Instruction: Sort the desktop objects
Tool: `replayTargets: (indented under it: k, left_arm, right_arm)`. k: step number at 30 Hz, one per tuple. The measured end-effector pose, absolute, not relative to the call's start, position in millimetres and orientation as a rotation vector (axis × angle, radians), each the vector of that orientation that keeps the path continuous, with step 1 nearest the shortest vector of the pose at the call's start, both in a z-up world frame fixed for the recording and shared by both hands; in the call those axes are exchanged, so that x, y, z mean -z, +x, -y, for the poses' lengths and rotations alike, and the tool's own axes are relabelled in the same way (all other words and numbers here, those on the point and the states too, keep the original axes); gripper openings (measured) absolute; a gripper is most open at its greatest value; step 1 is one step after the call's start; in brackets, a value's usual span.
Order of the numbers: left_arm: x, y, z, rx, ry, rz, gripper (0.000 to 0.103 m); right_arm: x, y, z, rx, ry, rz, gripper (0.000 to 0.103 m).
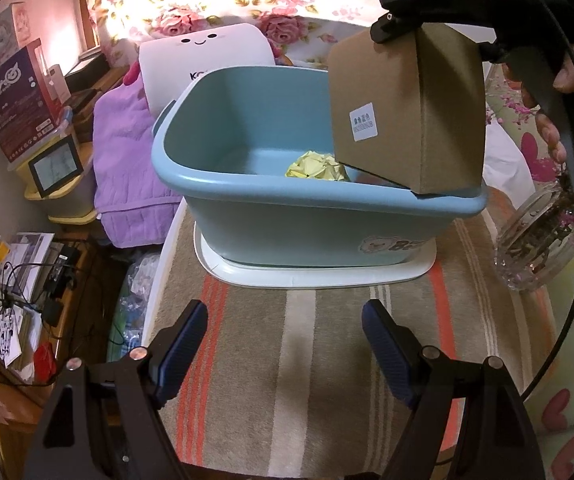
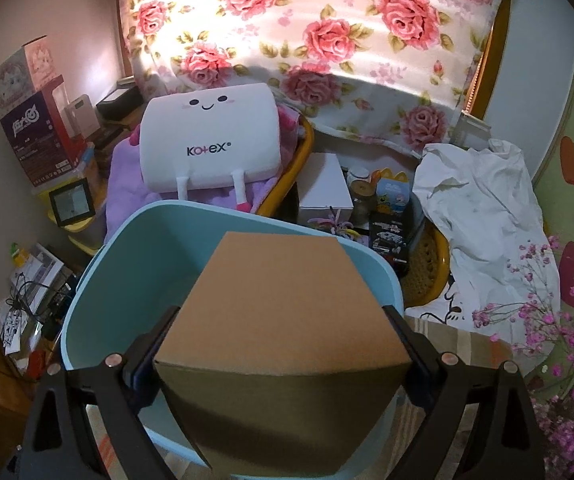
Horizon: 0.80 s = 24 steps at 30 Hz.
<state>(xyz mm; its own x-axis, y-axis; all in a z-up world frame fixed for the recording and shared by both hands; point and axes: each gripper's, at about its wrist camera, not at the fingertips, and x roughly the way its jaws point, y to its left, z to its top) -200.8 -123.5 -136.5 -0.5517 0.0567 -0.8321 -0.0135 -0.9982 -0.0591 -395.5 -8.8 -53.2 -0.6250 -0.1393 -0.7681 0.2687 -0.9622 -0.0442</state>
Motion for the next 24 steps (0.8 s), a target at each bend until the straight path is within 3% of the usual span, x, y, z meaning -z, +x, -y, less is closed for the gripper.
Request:
replayTargets:
  k: [7,24]
  left_arm:
    - [132,-196,120,-2.729,-1.452,0.065,0.083]
    - [122,-184,114,-2.73,-1.418,0.042,0.083]
  right_arm:
    - [36,-381,19,2.625,1.163,-0.317,0.098]
    - [35,-331,10,2.566,1.254,-0.255,0.098]
